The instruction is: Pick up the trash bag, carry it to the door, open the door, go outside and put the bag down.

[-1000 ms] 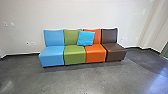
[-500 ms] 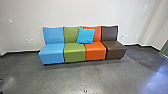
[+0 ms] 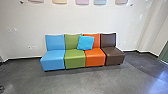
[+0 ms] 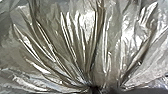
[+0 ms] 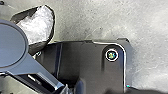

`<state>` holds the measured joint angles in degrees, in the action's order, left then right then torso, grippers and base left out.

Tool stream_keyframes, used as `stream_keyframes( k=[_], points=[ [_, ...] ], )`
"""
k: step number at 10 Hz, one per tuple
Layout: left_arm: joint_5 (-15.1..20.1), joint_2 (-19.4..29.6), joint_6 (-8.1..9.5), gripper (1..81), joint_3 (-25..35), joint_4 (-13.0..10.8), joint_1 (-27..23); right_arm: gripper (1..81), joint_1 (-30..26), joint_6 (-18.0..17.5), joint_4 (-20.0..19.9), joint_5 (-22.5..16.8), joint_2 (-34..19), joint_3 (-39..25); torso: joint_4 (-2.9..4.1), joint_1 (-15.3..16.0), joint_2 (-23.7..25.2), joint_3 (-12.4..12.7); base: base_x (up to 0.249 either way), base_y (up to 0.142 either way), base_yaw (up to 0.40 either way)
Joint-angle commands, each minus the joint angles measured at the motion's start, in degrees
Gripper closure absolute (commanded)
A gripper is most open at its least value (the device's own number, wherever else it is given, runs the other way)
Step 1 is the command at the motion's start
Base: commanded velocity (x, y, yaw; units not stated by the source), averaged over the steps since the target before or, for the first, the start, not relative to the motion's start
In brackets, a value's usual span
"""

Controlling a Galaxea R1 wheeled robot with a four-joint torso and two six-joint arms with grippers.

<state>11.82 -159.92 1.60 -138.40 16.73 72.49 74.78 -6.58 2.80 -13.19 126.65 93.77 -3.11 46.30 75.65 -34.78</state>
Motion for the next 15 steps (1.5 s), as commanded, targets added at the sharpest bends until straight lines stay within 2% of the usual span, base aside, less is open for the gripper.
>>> stream_keyframes(
  k=[1, 5, 6, 7, 8, 10, 12, 14, 15],
  points=[
    [3.03, -0.67, 0.07, 81.1, -1.26, -0.54, -2.49, 1.0, -2.83, 0.17, -0.52, -3.25, -1.2, 1.13, 0.0, -3.56, -5.53, 5.27, 0.0, 0.0, 0.0],
    [-0.04, -3.31, 0.07, 81.1, -5.22, -2.93, 2.26, 1.0, -1.86, 0.34, -0.43, -3.25, 2.67, 5.71, 0.0, -8.87, -13.53, 12.68, 0.0, 0.0, 0.0],
    [-0.74, -3.92, 0.07, 81.1, -5.3, -3.96, 3.4, 1.0, -1.43, 0.51, -0.34, -3.25, 3.63, 6.58, 0.0, -10.27, -15.72, 9.42, 0.0, 0.0, 0.0],
    [-1.54, -4.36, 0.07, 81.1, -5.3, -4.86, 4.72, 1.0, -0.81, 0.52, -0.17, -3.25, 4.34, 7.21, 0.0, -11.6, -17.88, 11.19, 0.0, 0.0, 0.0],
    [-1.98, -5.15, 0.07, 81.1, -5.3, -5.91, 5.96, 1.0, 0.07, 0.52, 0.27, -2.89, 5.57, 8.61, 0.0, -12.52, -19.28, 11.78, 0.0, 0.0, 0.0],
    [-4.44, -7.09, 0.07, 81.1, -6.45, -7.94, 7.89, 1.0, 1.39, 0.52, 0.54, -1.4, 8.56, 12.83, 0.0, -14.66, -22.75, 12.55, 0.0, 0.0, 0.0],
    [-4.79, -9.02, 0.07, 81.1, -7.76, -9.16, 8.68, 1.0, 2.7, 0.52, 1.33, -1.31, 11.36, 15.55, 0.0, -17.18, -26.63, 12.59, 0.0, 0.0, 0.0],
    [-4.79, -9.37, 0.07, 81.1, -7.85, -9.69, 9.38, 1.0, 3.85, 0.52, 2.03, -1.23, 13.3, 18.09, -0.02, -19.84, -30.73, 17.29, 0.0, 0.0, 0.0],
    [-4.79, -9.37, 0.07, 81.1, -7.85, -10.05, 9.65, 1.0, 4.2, 0.52, 2.21, -1.22, 14.27, 19.25, 0.0, -20.87, -32.35, 18.71, 0.0, 0.0, 0.0]
  ],
)
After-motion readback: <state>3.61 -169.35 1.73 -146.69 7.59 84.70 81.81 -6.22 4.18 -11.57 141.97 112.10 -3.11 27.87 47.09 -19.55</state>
